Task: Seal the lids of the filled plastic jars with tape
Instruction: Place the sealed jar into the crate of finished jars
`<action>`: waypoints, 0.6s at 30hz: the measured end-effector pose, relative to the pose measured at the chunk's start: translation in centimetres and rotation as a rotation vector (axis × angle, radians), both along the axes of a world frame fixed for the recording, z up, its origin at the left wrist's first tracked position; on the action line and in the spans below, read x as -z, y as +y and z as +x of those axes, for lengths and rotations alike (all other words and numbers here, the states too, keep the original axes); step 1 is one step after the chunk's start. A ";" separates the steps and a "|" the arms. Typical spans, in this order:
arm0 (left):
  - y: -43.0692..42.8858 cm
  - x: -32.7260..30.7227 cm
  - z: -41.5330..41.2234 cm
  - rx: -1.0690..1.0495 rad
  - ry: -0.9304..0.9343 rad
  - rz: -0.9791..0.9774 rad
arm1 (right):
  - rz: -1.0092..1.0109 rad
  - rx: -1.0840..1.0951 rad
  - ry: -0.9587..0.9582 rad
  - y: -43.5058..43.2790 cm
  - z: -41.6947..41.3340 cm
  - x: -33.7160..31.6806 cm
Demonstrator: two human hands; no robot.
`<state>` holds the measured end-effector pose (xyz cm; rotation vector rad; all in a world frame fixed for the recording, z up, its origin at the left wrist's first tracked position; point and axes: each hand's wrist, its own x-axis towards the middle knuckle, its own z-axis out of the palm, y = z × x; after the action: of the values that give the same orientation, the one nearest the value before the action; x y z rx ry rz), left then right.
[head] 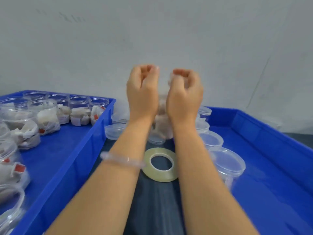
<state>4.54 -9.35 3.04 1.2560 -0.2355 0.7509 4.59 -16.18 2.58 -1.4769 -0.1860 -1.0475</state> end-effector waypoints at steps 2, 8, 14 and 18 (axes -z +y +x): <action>-2.0 -2.8 1.9 0.027 0.087 0.031 | -0.091 0.100 -0.004 -2.4 1.1 -2.7; -10.3 -2.4 4.7 0.431 0.121 0.447 | -0.252 0.411 0.072 -12.4 3.6 -2.6; -15.5 2.2 8.4 0.593 0.208 0.659 | -0.412 0.566 0.240 -19.3 6.6 3.0; -17.1 4.0 10.9 0.547 0.250 0.778 | -0.457 0.525 0.381 -21.5 8.9 5.0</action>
<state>15.43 -26.41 -0.99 1.8845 -0.6751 -0.0027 13.49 -37.67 -2.38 -2.1851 0.2678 -1.1534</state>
